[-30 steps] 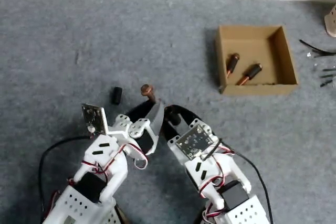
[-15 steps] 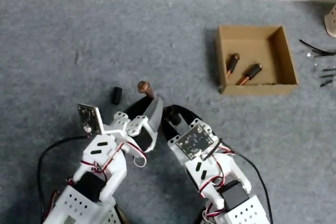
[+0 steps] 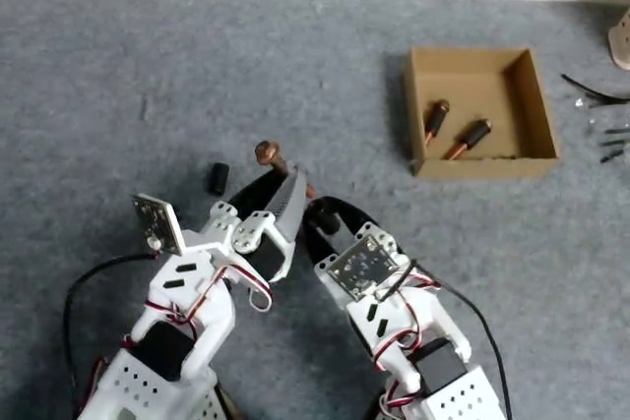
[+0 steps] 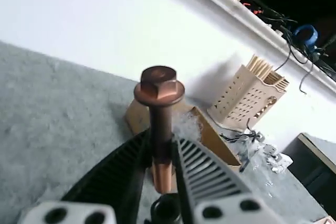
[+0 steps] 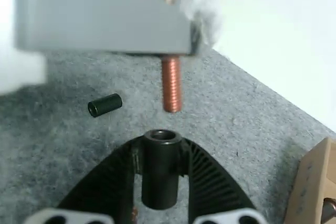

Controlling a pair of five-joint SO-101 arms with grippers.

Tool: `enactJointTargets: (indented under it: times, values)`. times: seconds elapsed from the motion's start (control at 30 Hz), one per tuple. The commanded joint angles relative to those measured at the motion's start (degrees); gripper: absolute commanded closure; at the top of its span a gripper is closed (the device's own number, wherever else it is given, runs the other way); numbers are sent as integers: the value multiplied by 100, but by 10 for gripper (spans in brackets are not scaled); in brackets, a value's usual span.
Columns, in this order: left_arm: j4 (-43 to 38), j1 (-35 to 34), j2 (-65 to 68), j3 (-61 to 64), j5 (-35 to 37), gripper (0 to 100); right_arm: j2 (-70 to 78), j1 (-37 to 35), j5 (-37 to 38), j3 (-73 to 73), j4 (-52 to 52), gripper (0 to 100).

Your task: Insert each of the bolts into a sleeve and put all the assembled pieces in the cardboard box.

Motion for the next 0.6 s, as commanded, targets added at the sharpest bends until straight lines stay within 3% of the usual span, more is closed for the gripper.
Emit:
enactJointTargets:
  times: [0.0, 0.13, 0.57]
  values:
    - [-193, 198, -101, -189, 0, 994, -66, 4, 88, 497, -22, 993]
    - [-79, 488, -101, -22, 0, 994, -66, 84, 88, 514, -4, 993]
    - [360, 409, -110, -189, -35, 994, -66, 101, 97, 497, 22, 993]
